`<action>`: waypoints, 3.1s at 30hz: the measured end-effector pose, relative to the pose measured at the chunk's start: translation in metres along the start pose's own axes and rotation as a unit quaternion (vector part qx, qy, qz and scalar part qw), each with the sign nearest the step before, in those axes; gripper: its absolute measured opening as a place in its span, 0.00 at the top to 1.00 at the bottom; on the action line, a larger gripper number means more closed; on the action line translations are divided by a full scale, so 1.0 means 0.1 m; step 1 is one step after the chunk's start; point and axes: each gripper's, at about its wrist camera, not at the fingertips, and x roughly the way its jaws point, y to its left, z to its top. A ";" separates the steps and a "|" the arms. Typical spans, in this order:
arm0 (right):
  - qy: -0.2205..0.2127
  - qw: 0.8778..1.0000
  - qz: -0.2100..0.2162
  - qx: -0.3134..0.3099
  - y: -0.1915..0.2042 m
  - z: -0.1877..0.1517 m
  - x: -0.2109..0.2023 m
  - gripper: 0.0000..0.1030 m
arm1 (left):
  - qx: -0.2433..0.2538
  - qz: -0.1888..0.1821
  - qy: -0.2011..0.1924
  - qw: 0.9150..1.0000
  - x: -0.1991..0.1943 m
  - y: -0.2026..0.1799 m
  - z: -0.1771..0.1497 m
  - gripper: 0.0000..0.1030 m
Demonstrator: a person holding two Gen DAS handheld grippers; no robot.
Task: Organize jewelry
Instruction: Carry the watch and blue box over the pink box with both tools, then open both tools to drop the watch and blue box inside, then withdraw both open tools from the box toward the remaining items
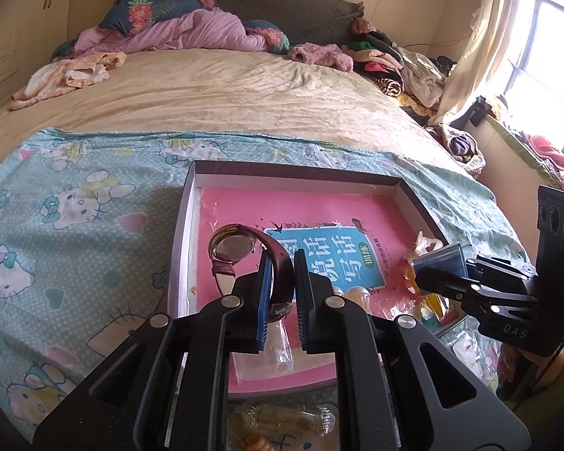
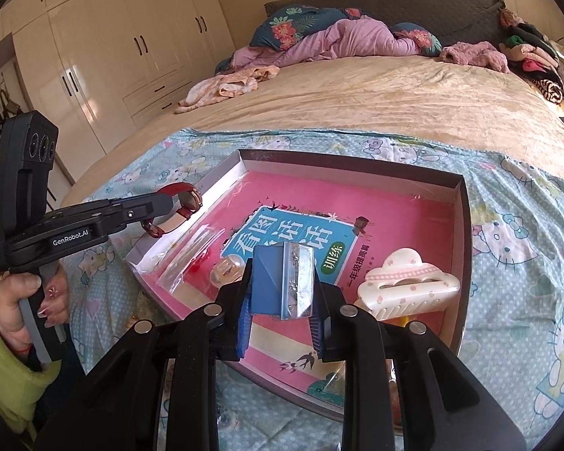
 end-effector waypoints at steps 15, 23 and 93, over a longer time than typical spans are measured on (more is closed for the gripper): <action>0.027 0.999 0.002 0.026 -0.04 -0.09 0.13 0.77 | -0.006 -0.033 0.039 0.999 0.28 -0.08 0.02 0.94; 0.037 0.998 -0.010 0.048 -0.09 -0.10 0.15 0.77 | 0.018 -0.049 0.076 0.996 0.47 -0.22 0.09 0.94; -0.128 0.982 -0.123 0.057 0.49 0.04 -1.57 0.06 | 0.081 -0.032 0.024 0.996 -1.07 -0.26 0.20 0.14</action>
